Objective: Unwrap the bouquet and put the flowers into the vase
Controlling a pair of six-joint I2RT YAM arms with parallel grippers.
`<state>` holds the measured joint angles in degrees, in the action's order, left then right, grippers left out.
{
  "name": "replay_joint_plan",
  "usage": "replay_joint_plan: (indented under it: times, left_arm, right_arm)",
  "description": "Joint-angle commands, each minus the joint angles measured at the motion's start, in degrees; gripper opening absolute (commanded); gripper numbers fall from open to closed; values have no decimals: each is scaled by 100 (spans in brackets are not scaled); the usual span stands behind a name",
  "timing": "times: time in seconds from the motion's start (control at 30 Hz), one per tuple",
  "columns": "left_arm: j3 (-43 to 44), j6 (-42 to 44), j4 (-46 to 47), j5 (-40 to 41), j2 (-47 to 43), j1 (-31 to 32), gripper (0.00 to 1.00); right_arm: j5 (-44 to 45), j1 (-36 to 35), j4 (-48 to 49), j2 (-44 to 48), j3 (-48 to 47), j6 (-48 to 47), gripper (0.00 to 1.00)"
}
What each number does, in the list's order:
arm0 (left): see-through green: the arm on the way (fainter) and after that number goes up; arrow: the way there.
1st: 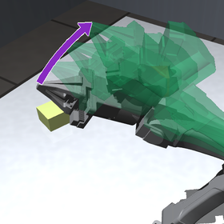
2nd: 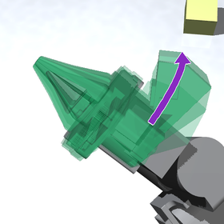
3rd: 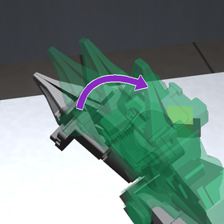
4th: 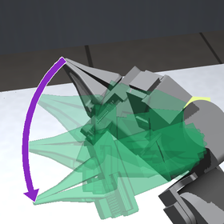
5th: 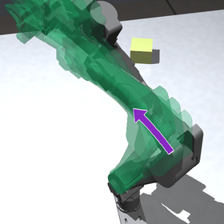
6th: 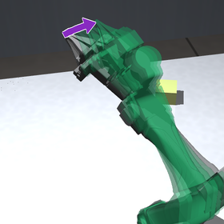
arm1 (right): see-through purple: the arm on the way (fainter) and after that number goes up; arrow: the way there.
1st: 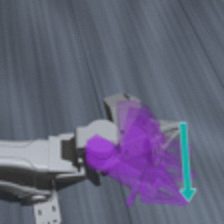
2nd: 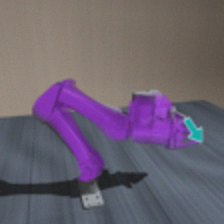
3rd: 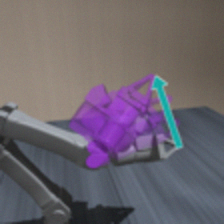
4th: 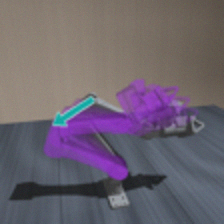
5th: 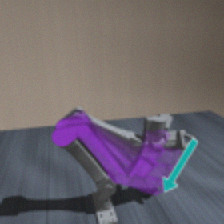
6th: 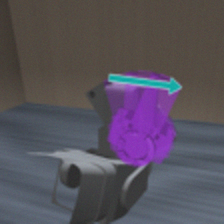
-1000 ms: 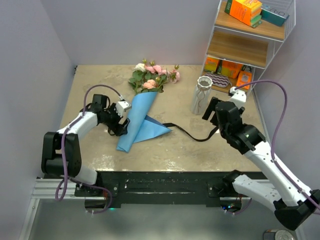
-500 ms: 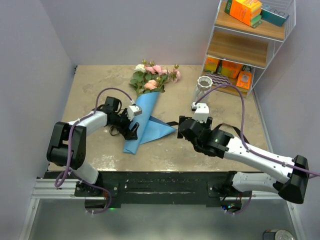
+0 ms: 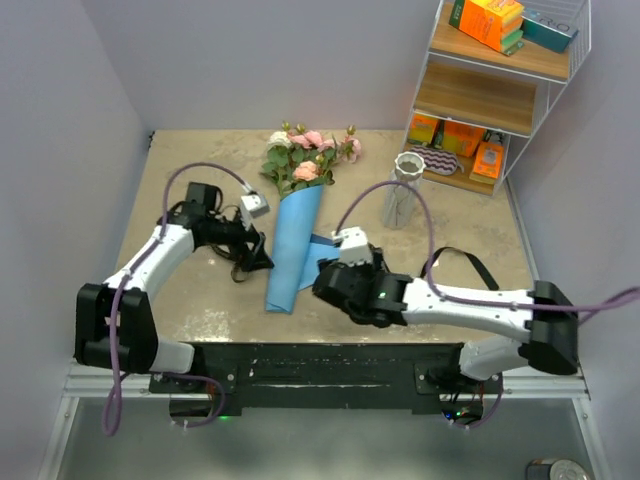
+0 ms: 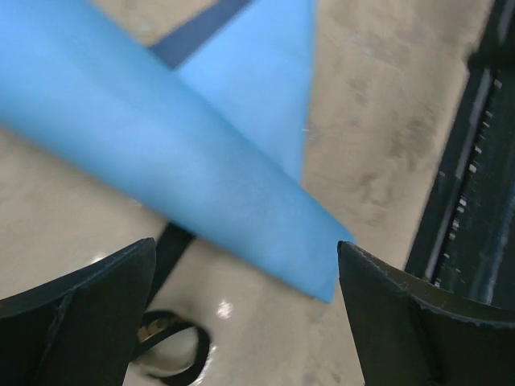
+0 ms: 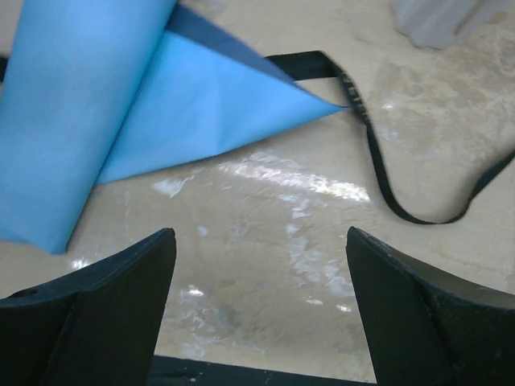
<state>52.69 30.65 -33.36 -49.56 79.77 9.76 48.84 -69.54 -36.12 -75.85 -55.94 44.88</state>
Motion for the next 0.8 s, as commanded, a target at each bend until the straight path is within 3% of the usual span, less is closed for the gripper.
replay_joint_plan:
  times: [0.0,0.2,0.53,0.67,0.77]
  left_arm:
    - [742,-366,84,933,-15,-1192,99]
    - [525,-245,32,1300,-13,-2302,99]
    - [-381,-174,664,2512,-163,-2338,99]
    - [-558,-78,850,2759,-146,-2338,98]
    - [-252,-138,612,2102,-295,-2338,98]
  right_arm:
    - [749,-990,79,-982,-698,-278,90]
    - [847,-1808,947,-2003,-1032,-1288,91]
    - [267,-1923,2064,-3093,-1762,-3028,88]
    - [424,-1653,1997,-3243,-2033,-2873,88]
    - [329,-847,1661,-2910,-2140,-2169,87]
